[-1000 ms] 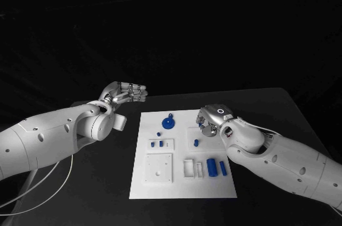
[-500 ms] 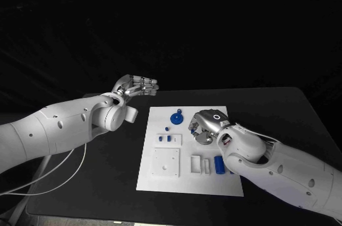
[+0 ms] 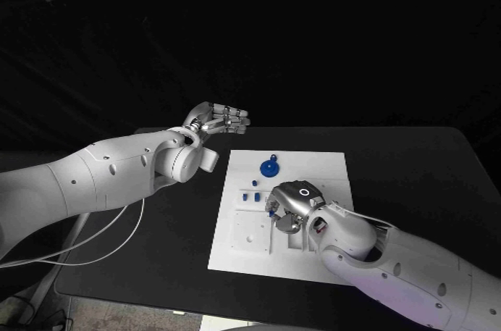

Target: Assemble the parts on the task board

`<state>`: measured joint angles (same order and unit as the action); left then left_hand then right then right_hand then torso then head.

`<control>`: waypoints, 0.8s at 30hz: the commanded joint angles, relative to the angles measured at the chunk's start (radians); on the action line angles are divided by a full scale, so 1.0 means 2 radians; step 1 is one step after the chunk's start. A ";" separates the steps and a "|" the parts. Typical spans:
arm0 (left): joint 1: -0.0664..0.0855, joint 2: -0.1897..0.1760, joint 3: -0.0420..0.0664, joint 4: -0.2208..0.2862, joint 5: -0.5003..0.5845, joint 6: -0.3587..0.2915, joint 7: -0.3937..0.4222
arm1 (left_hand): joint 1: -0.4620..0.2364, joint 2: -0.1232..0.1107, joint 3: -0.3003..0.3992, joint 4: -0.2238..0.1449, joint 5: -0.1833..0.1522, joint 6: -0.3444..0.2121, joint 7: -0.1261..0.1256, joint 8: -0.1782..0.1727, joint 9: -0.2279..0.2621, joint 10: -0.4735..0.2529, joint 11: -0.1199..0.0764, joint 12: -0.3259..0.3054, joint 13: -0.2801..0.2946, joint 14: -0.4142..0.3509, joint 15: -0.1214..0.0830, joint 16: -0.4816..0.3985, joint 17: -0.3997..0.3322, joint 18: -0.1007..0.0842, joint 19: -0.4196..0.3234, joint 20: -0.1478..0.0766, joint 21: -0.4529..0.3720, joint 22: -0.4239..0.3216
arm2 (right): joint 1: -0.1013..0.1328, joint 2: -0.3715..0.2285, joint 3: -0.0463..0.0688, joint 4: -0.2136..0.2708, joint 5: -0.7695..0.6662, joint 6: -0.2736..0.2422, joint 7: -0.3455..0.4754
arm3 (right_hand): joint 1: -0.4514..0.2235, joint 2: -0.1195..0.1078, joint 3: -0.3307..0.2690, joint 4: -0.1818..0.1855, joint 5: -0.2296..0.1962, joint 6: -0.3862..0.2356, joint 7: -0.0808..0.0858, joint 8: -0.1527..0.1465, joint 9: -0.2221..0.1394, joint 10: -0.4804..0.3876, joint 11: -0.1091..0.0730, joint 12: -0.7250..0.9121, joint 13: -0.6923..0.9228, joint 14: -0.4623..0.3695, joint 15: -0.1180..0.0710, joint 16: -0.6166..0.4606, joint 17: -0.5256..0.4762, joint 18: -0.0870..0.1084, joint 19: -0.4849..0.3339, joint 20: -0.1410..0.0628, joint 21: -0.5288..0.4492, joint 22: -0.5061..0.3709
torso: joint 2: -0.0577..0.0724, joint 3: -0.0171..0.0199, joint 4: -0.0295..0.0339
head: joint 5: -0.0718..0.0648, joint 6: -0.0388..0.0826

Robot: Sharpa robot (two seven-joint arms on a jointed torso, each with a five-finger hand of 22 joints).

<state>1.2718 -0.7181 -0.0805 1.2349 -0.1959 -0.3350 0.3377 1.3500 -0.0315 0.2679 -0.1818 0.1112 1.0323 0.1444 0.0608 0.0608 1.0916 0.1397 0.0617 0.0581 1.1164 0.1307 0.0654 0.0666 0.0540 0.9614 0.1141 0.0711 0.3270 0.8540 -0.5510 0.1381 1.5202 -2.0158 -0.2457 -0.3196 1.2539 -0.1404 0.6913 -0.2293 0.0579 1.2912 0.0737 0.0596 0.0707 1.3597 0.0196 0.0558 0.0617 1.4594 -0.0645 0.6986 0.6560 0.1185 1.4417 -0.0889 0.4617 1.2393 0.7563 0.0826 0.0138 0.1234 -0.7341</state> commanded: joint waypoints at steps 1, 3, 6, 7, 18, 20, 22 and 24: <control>0.001 0.003 0.000 0.000 0.003 0.007 0.003 | -0.001 0.005 -0.002 -0.001 0.001 0.004 -0.001 0.001 0.001 -0.003 0.000 0.000 0.000 -0.003 0.001 -0.002 -0.001 0.002 0.003 -0.001 0.003 -0.003 | -0.004 0.007 -0.004 -0.008 -0.012 0.003 0.013 | 0.000 0.006 0.000 -0.003 0.002 0.002 0.000 0.002 0.000 0.003 0.001 0.002 0.000 0.000 -0.003 0.002 -0.001 0.007 0.003 0.000 -0.004 0.001 | 0.000 0.0000 0.0005 | 0.003 -0.003; 0.001 0.004 0.000 -0.001 0.003 0.008 0.003 | -0.001 0.005 -0.002 -0.001 0.001 0.004 -0.001 0.001 0.001 -0.003 0.000 0.000 0.000 -0.003 0.001 -0.002 -0.001 0.002 0.003 -0.001 0.003 -0.003 | -0.006 0.011 -0.007 -0.012 -0.012 0.003 0.014 | 0.000 0.006 0.000 -0.003 0.002 0.002 0.000 0.002 0.000 0.003 0.001 0.002 0.000 0.000 -0.003 0.002 -0.001 0.007 0.003 0.000 -0.004 0.001 | 0.000 0.0002 0.0009 | 0.004 -0.003; 0.001 0.005 0.000 -0.001 0.003 0.008 0.003 | -0.001 0.005 -0.002 -0.001 0.001 0.004 -0.001 0.001 0.001 -0.003 0.000 0.000 0.000 -0.003 0.001 -0.002 -0.001 0.002 0.003 -0.001 0.003 -0.003 | -0.009 0.016 -0.010 -0.016 -0.014 0.001 0.016 | 0.000 0.006 0.000 -0.004 0.002 0.003 0.000 0.002 0.001 0.003 0.001 0.002 0.000 0.000 -0.003 0.002 -0.001 0.006 0.004 0.000 -0.005 0.002 | 0.000 0.0001 0.0010 | 0.006 -0.005; 0.001 0.005 0.000 -0.001 0.003 0.008 0.003 | -0.001 0.005 -0.002 -0.001 0.001 0.004 -0.001 0.001 0.001 -0.003 0.000 0.000 0.000 -0.003 0.001 -0.002 -0.001 0.002 0.003 -0.001 0.003 -0.003 | -0.009 0.016 -0.010 -0.016 -0.014 0.001 0.016 | 0.000 0.006 0.000 -0.004 0.002 0.003 0.000 0.002 0.001 0.003 0.001 0.002 0.000 0.000 -0.003 0.002 -0.001 0.006 0.004 0.000 -0.005 0.002 | 0.000 0.0001 0.0007 | 0.006 -0.005; 0.001 0.006 -0.001 -0.001 0.003 0.009 0.002 | -0.001 0.005 -0.003 0.000 0.001 0.004 -0.001 0.001 0.001 -0.004 0.000 0.000 0.000 -0.004 0.001 -0.002 -0.001 0.002 0.003 -0.001 0.003 -0.004 | -0.015 0.025 -0.012 -0.024 -0.022 -0.011 0.012 | 0.000 0.007 -0.001 -0.005 0.002 0.003 0.000 0.002 0.001 0.003 0.001 0.002 0.000 0.000 -0.003 0.002 -0.002 0.006 0.005 0.000 -0.005 0.006 | 0.000 0.0002 0.0001 | 0.013 -0.010; 0.001 0.006 -0.001 -0.001 0.003 0.009 0.002 | -0.001 0.005 -0.003 0.000 0.001 0.004 -0.001 0.001 0.001 -0.004 0.000 0.000 0.000 -0.004 0.001 -0.002 -0.001 0.002 0.003 -0.001 0.003 -0.004 | -0.016 0.025 -0.013 -0.024 -0.023 -0.014 0.011 | 0.000 0.007 0.000 -0.006 0.002 0.003 0.000 0.002 0.001 0.003 0.001 0.002 0.000 0.000 -0.003 0.003 -0.003 0.006 0.006 0.000 -0.007 0.008 | 0.000 0.0002 0.0001 | 0.013 -0.010; 0.001 0.006 -0.001 -0.001 0.003 0.009 0.001 | -0.001 0.005 -0.003 0.000 0.001 0.004 -0.001 0.001 0.001 -0.004 0.000 0.000 0.000 -0.004 0.001 -0.002 -0.001 0.002 0.003 -0.001 0.003 -0.004 | -0.016 0.026 -0.013 -0.025 -0.024 -0.016 0.010 | 0.000 0.007 0.000 -0.006 0.002 0.003 0.000 0.002 0.001 0.003 0.001 0.002 0.000 0.000 -0.003 0.003 -0.003 0.006 0.006 0.000 -0.007 0.008 | 0.000 0.0004 0.0002 | 0.013 -0.010; 0.001 0.006 -0.001 -0.001 0.003 0.009 0.001 | -0.001 0.005 -0.003 0.000 0.001 0.004 -0.001 0.001 0.001 -0.004 0.000 0.000 0.000 -0.004 0.001 -0.002 -0.001 0.002 0.003 -0.001 0.003 -0.004 | -0.016 0.026 -0.013 -0.025 -0.025 -0.017 0.010 | 0.000 0.007 0.000 -0.006 0.002 0.003 0.000 0.002 0.001 0.003 0.001 0.002 0.000 0.000 -0.003 0.003 -0.003 0.006 0.006 0.000 -0.007 0.008 | 0.000 0.0004 0.0002 | 0.013 -0.010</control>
<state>1.2718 -0.7081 -0.0829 1.2313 -0.1958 -0.3297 0.3361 1.3500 -0.0316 0.2679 -0.1818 0.1112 1.0323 0.1444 0.0608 0.0608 1.0916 0.1396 0.0617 0.0581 1.1164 0.1307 0.0654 0.0665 0.0539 0.9614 0.1141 0.0711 0.3197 0.8231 -0.5010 0.1134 1.4697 -2.0447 -0.2646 -0.3017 1.2502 -0.1368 0.6926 -0.2363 0.0571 1.2879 0.0738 0.0607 0.0705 1.3595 0.0196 0.0527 0.0613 1.4594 -0.0645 0.6982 0.6509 0.1200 1.4472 -0.0909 0.4513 1.2556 0.7562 0.0832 0.0141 0.1492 -0.7544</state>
